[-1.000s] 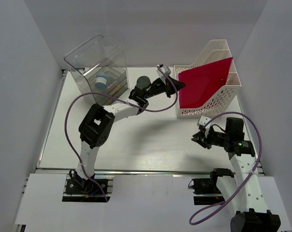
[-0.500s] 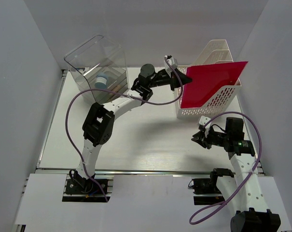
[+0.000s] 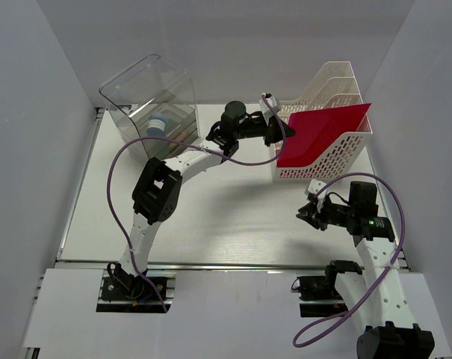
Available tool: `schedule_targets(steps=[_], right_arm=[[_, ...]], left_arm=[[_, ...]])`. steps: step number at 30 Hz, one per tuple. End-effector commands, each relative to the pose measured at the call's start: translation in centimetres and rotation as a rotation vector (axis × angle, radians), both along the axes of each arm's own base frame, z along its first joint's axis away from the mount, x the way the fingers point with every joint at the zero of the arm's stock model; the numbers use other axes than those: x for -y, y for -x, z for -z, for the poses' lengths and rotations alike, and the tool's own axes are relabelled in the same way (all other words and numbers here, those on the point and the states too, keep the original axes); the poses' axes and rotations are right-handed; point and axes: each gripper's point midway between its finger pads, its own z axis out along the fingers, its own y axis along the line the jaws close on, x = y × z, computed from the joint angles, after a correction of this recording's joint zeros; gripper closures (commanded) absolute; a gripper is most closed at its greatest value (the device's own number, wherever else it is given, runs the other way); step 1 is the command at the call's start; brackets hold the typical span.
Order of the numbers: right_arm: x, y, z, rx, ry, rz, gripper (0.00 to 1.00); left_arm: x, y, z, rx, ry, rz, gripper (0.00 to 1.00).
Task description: Organize the desk
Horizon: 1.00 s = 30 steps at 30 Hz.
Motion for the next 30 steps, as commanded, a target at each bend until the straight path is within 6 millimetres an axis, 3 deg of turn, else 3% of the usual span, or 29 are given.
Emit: schedule_targets(steps=[1,2,3,5,7,12,13,16,19,20,21,22,23,24,25,26,27,29,30], right_arm=[[-0.2,0.2,0.0,-0.001,-0.014,-0.016,0.73],[-0.2,0.3,0.0,-0.001,-0.014,-0.018,0.73],[-0.2,0.3,0.0,-0.001,-0.014,-0.018,0.72],[-0.2,0.2,0.0,0.000,-0.012,-0.016,0.71],[-0.2,0.2,-0.1,0.000,-0.014,-0.016,0.69],[-0.2,0.2,-0.1,0.000,-0.014,-0.015,0.62],[-0.2,0.2,0.0,0.000,-0.013,-0.016,0.60],[-0.1,0.1,0.0,-0.003,-0.013,-0.005,0.50],[0.1,-0.3,-0.1,-0.005,-0.017,0.017,0.40],[0.1,-0.4,-0.2,-0.008,-0.020,0.024,0.36],[0.2,-0.5,-0.2,-0.022,-0.024,0.047,0.23],[0.3,-1.0,-0.3,-0.015,-0.029,0.064,0.11],[0.6,-1.3,-0.3,-0.021,-0.027,0.091,0.11],[0.8,-1.7,-0.4,-0.021,-0.030,0.117,0.11],[0.9,-2.5,-0.9,-0.035,-0.056,0.170,0.11],[1.7,-3.3,-0.6,-0.051,-0.046,0.247,0.11],[2.1,-3.9,-0.8,-0.065,-0.057,0.300,0.11],[2.9,-4.9,-1.2,-0.087,-0.065,0.389,0.11],[3.1,-5.1,-1.2,-0.099,-0.060,0.402,0.11]], left_arm=[[-0.5,0.1,-2.2,0.037,0.033,-0.024,0.78],[-0.6,0.1,-2.1,0.027,0.036,-0.030,0.61],[-0.8,0.2,-2.8,0.039,0.052,-0.039,0.32],[-1.0,0.0,-2.8,0.027,0.057,-0.062,0.24],[-1.4,0.3,-4.4,0.045,0.092,-0.077,0.15],[-2.7,1.0,-7.0,0.060,0.136,-0.115,0.05],[-3.4,1.5,-8.5,0.082,0.155,-0.126,0.02],[-4.8,1.7,-9.4,0.082,0.166,-0.198,0.02],[-8.4,0.8,-10.4,0.059,0.161,-0.364,0.02],[-10.0,1.5,-12.1,0.066,0.166,-0.411,0.02],[-11.3,1.4,-10.1,0.037,0.127,-0.479,0.02],[-12.3,1.9,-9.8,0.036,0.113,-0.502,0.02],[-14.0,3.4,-11.6,0.040,0.128,-0.532,0.02],[-14.9,4.2,-11.2,0.019,0.121,-0.543,0.02],[-15.7,5.3,-8.8,-0.037,0.083,-0.543,0.02],[-17.0,7.4,-9.3,-0.049,0.067,-0.532,0.02],[-17.6,8.6,-8.2,-0.077,0.032,-0.518,0.02],[-19.0,11.1,-3.7,-0.177,-0.099,-0.498,0.02],[-20.2,12.7,-4.0,-0.176,-0.102,-0.492,0.02]])
